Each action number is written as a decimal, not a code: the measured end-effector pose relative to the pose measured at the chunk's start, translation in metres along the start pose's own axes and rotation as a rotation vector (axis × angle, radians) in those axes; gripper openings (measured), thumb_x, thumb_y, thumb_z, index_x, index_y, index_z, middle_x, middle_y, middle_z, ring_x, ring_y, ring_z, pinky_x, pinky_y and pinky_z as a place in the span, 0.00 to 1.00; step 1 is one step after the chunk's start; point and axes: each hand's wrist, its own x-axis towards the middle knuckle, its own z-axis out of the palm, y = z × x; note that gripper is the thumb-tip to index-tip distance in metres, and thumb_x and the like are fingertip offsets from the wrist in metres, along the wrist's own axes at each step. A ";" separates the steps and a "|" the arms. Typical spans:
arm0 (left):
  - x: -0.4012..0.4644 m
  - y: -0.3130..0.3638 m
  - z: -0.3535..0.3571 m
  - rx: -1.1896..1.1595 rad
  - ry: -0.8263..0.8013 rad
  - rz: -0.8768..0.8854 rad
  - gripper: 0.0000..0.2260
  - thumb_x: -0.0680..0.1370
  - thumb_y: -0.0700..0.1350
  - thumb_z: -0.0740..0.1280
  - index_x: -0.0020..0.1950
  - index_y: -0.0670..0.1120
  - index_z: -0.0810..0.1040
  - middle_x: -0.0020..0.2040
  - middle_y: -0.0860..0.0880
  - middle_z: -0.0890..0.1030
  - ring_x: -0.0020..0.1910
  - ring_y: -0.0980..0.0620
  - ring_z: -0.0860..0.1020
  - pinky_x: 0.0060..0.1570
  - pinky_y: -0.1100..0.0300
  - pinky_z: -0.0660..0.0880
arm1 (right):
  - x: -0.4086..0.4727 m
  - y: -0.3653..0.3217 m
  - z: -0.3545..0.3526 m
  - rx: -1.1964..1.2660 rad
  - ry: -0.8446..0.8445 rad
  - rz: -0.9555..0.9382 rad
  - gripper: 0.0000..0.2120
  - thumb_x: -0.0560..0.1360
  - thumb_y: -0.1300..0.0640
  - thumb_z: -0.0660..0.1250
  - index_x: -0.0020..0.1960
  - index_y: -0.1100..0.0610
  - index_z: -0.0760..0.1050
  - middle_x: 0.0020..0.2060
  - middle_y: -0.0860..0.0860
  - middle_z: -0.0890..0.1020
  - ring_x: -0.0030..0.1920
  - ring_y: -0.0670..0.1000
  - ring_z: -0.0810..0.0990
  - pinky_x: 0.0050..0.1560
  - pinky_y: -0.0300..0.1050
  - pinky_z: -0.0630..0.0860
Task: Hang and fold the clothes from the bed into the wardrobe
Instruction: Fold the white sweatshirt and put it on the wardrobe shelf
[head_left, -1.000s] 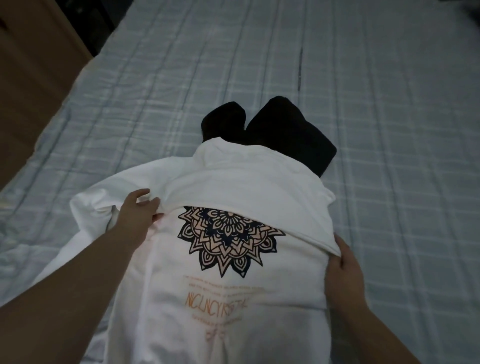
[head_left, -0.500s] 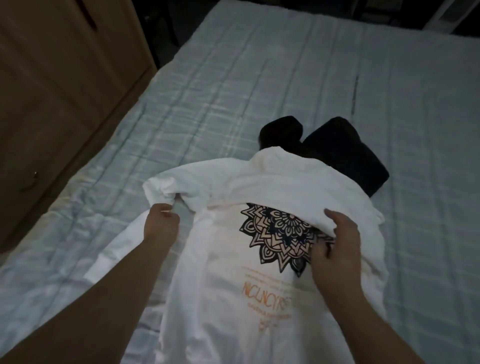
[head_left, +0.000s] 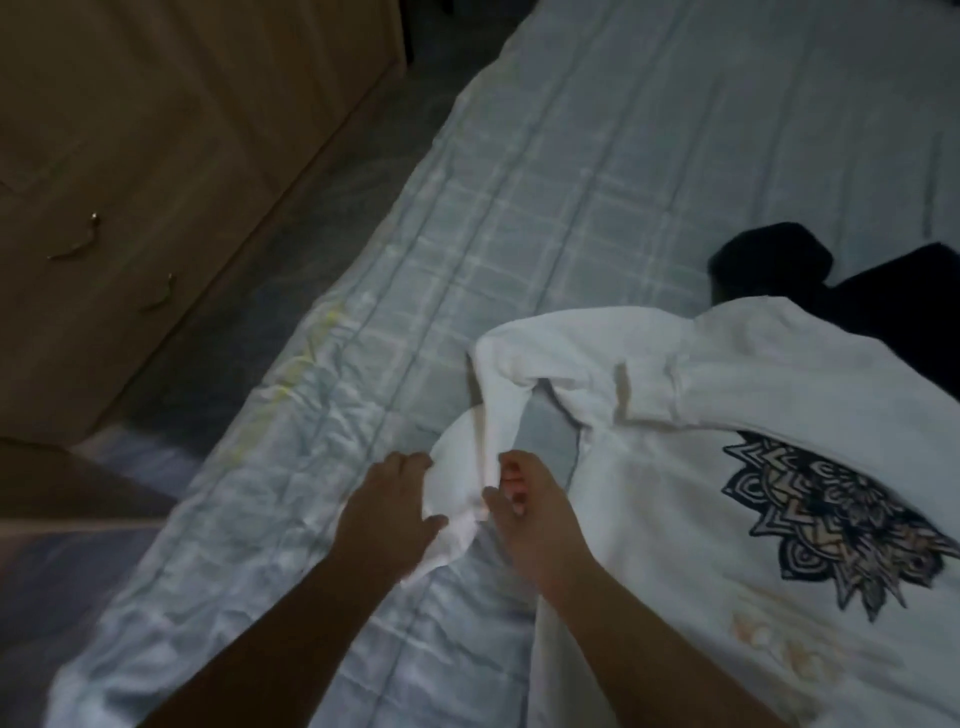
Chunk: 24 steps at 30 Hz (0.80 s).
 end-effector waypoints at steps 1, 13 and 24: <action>0.001 0.003 -0.003 -0.047 -0.030 -0.056 0.25 0.72 0.55 0.72 0.65 0.48 0.69 0.58 0.47 0.76 0.56 0.43 0.77 0.53 0.50 0.75 | 0.007 -0.008 0.007 0.054 -0.029 0.106 0.15 0.77 0.52 0.68 0.62 0.49 0.70 0.46 0.43 0.79 0.46 0.44 0.80 0.54 0.42 0.77; 0.066 -0.082 -0.156 -1.737 -0.083 -0.303 0.27 0.63 0.40 0.76 0.62 0.38 0.80 0.56 0.37 0.82 0.55 0.39 0.82 0.45 0.49 0.82 | 0.067 -0.035 -0.034 -0.113 0.513 -0.065 0.19 0.69 0.63 0.60 0.58 0.56 0.76 0.55 0.55 0.79 0.62 0.54 0.73 0.72 0.44 0.65; 0.088 -0.068 -0.147 -2.103 -0.058 -0.336 0.28 0.58 0.43 0.79 0.57 0.41 0.83 0.56 0.40 0.84 0.53 0.41 0.83 0.50 0.41 0.81 | 0.104 0.011 -0.043 -0.960 0.145 -0.018 0.39 0.70 0.43 0.52 0.79 0.55 0.60 0.76 0.61 0.65 0.75 0.65 0.63 0.76 0.66 0.51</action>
